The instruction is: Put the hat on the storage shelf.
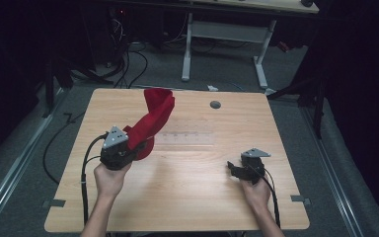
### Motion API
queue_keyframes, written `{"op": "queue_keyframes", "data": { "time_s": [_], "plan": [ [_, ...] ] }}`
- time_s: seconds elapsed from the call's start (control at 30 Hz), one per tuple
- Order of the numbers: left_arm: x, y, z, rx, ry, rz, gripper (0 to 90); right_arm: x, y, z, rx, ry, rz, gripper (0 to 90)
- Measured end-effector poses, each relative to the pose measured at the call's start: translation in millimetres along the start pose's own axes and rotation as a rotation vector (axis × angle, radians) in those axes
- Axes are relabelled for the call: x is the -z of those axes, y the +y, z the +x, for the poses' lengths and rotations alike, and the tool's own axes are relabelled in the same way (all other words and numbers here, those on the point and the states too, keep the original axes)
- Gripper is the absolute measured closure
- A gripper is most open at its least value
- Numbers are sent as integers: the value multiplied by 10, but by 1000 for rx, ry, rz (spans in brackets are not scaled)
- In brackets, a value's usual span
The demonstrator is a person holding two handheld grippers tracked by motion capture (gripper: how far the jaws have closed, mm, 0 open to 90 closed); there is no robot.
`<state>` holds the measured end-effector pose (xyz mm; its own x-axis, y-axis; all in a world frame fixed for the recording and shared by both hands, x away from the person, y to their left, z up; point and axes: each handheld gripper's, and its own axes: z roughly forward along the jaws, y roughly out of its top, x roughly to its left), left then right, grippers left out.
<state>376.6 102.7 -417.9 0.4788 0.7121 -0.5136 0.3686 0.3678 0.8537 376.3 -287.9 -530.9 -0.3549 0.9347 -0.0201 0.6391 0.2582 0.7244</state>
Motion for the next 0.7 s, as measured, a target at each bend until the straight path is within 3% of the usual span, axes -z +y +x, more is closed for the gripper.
{"op": "queue_keyframes", "data": {
  "time_s": [0.2, 0.43, 0.7],
  "plan": [
    [-69, 125, 30, -5, 10, -23, 856, -1, 0, 2, -1, -1, -1, 356],
    [-105, 146, 100, 5, 19, -32, 856, -1, 0, 4, -1, -3, 0, 352],
    [-186, 211, 235, 75, 43, -48, 856, -2, 1, 6, -2, -2, 0, 349]
  ]
}}
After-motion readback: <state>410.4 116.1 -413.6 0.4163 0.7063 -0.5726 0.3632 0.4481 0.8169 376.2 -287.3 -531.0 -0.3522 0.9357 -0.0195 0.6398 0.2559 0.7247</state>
